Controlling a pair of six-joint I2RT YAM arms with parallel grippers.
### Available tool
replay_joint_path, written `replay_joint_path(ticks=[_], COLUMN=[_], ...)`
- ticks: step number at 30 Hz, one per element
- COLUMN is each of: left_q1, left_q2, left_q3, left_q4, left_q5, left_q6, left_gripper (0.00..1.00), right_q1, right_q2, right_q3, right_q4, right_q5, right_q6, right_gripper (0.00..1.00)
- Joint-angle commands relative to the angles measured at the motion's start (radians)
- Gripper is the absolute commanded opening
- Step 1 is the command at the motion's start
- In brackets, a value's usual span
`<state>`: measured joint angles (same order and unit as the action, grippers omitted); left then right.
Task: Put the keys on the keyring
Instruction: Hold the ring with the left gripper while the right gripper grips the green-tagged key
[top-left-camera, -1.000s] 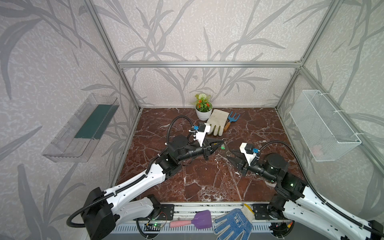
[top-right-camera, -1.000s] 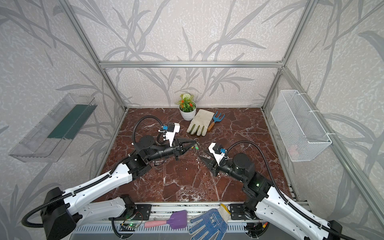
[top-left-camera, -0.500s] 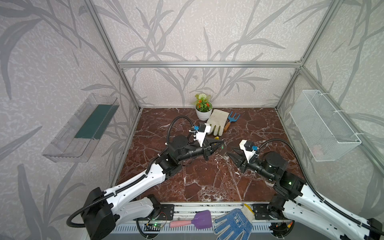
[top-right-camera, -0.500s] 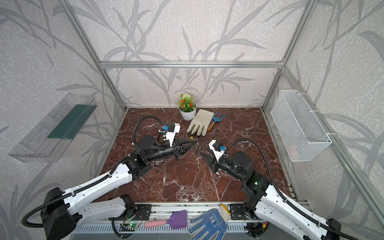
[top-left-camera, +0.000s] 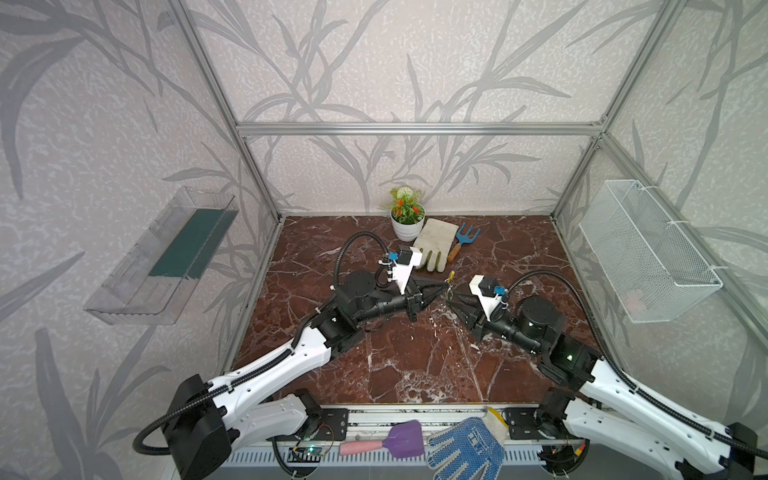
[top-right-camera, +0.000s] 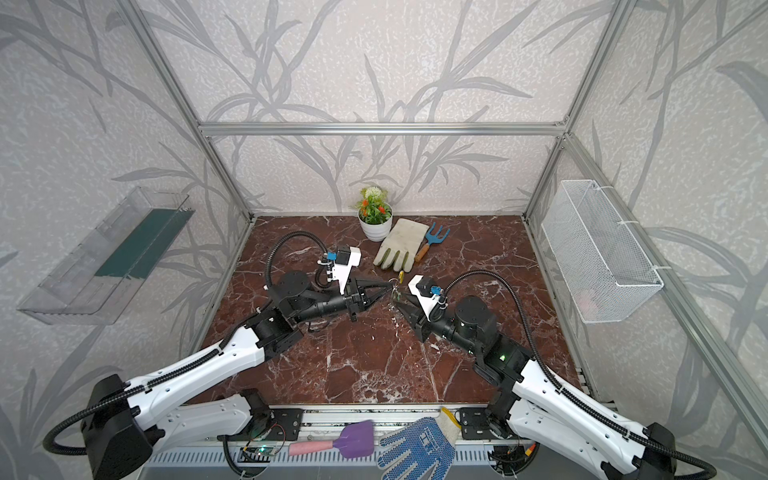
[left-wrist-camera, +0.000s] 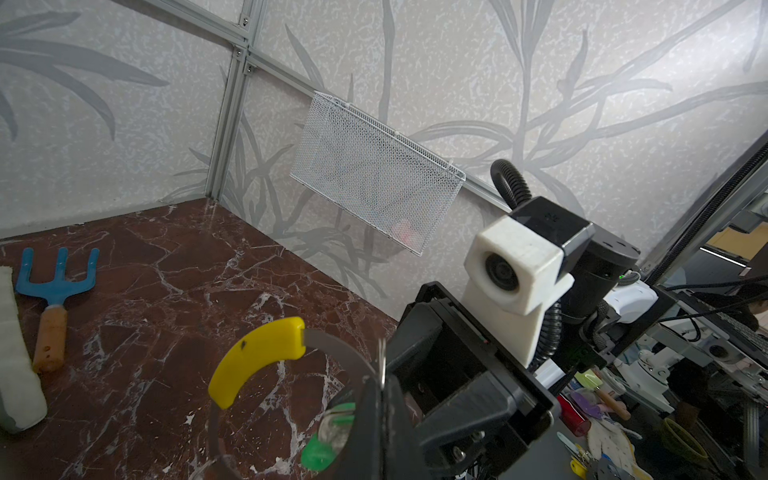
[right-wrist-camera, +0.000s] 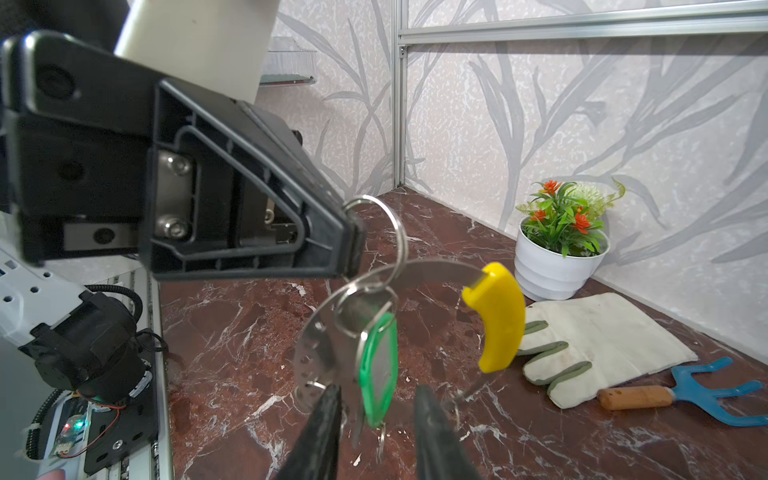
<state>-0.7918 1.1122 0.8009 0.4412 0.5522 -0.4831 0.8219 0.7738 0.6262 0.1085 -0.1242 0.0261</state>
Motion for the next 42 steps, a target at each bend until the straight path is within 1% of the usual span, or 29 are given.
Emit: replay_joint_path(ticks=[1,7,11,13,14,16,25,30,37,42], left_q1=[-0.005,-0.005,-0.005,-0.005,-0.006,-0.006,-0.005,-0.006,-0.008,-0.009], left_q2=[-0.006,-0.004,-0.005,-0.002,-0.003,-0.002,-0.011,0.004,0.002,-0.006], left_q3=[0.019,0.021,0.024,0.028,0.030,0.031,0.026,0.034,0.031,0.027], left_q4=[0.033,0.029,0.020,0.010,0.007,0.002,-0.012,-0.014,-0.029,-0.049], left_q5=[0.022,0.020,0.017,0.017,0.017,0.017,0.008,0.038,0.046,0.025], left_q6=[-0.007,-0.009,-0.009,-0.007,-0.007,-0.004,0.009,0.005,0.011,0.024], left_gripper=[0.00,0.00,0.00,0.00,0.00,0.00,0.00,0.00,0.00,0.00], right_q1=[-0.001,-0.002,-0.001,-0.001,-0.001,-0.001,-0.002,-0.002,-0.008,-0.034], right_q2=[0.006,0.022,0.021,0.022,0.022,0.017,-0.037,-0.012,-0.013,-0.031], right_q3=[0.039,0.032,0.032,0.036,0.036,0.036,0.047,0.096,0.111,0.111], right_q4=[0.056,0.092,0.103,0.099,0.094,0.089,0.021,-0.054,-0.081,-0.082], right_q5=[-0.005,-0.009,0.000,0.001,0.001,0.000,0.023,0.021,0.049,0.018], right_q6=[-0.011,-0.008,-0.008,-0.012,-0.013,-0.014,-0.043,-0.058,-0.051,-0.032], right_gripper=[0.28,0.27,0.22,0.07,0.03,0.01,0.00,0.00,0.00,0.00])
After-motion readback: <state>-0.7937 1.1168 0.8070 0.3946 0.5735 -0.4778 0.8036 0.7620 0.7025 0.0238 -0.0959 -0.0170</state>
